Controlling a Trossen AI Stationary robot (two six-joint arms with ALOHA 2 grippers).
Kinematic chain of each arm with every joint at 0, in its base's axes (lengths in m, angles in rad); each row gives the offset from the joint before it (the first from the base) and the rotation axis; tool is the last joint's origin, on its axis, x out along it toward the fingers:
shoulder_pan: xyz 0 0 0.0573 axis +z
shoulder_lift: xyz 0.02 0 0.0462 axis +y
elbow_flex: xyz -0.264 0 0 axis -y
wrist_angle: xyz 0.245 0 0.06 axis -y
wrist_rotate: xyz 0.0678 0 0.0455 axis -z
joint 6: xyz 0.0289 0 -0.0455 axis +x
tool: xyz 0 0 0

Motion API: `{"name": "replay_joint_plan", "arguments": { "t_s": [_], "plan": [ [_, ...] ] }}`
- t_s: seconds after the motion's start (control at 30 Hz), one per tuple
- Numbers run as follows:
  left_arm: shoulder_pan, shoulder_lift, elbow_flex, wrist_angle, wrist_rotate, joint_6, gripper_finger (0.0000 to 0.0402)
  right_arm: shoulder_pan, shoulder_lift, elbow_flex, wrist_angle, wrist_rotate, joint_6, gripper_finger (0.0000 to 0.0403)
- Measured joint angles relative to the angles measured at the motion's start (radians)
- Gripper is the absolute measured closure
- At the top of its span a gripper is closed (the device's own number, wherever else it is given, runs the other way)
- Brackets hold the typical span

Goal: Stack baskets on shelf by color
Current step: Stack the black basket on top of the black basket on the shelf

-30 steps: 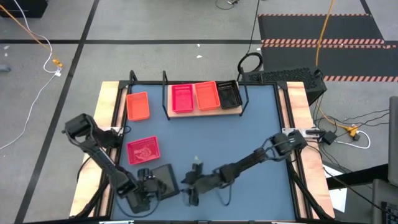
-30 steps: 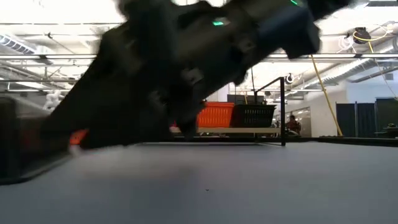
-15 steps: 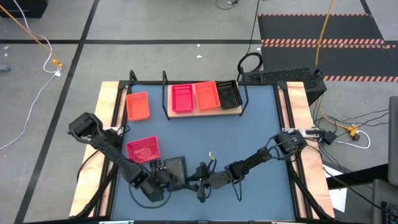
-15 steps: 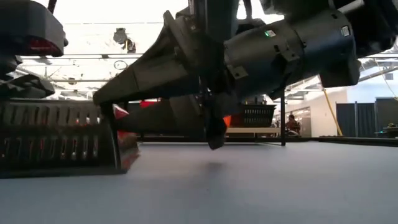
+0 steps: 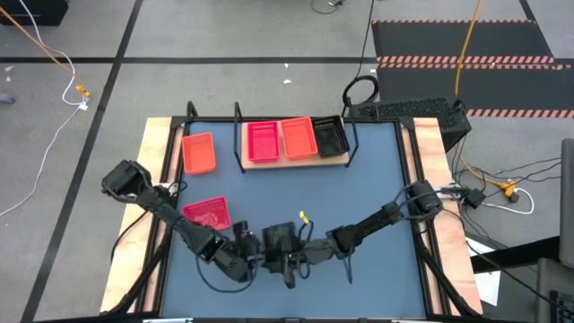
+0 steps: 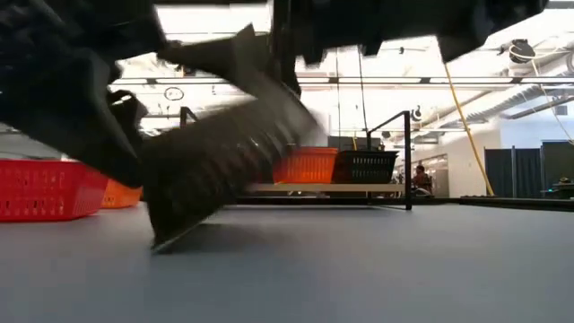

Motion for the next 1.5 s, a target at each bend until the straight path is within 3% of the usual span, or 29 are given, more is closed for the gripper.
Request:
{"name": "replay_joint_plan", "arguments": {
  "t_s": [0.27,0.4,0.63,0.83,1.13,1.4,1.5],
  "plan": [
    [0.026,0.002,-0.001,0.025,0.030,0.059,0.0170,-0.034,0.002,0.053,-0.146,-0.066,0.012,0.0225],
    [0.012,0.002,-0.001,-0.034,0.052,0.032,0.0170,-0.018,-0.075,0.054,-0.254,-0.055,0.000,0.0225],
    [-0.018,0.002,-0.001,-0.082,0.052,-0.005,0.0170,0.051,-0.242,0.054,-0.689,0.190,0.104,0.0225],
    [-0.029,0.002,-0.001,-0.082,0.053,-0.006,0.0170,0.087,-0.273,0.032,-0.865,0.197,0.265,0.0225],
    [-0.029,0.002,-0.001,-0.073,0.053,-0.006,0.0170,0.146,-0.274,-0.154,-0.832,0.201,0.498,0.0225],
    [-0.010,0.002,-0.001,-0.033,0.053,0.082,0.0170,0.151,-0.274,-0.376,-0.451,0.205,0.563,0.0225],
    [0.003,0.002,-0.001,0.013,0.053,0.133,0.0170,0.150,-0.274,-0.430,-0.414,0.258,0.609,0.0225]
  ]
}}
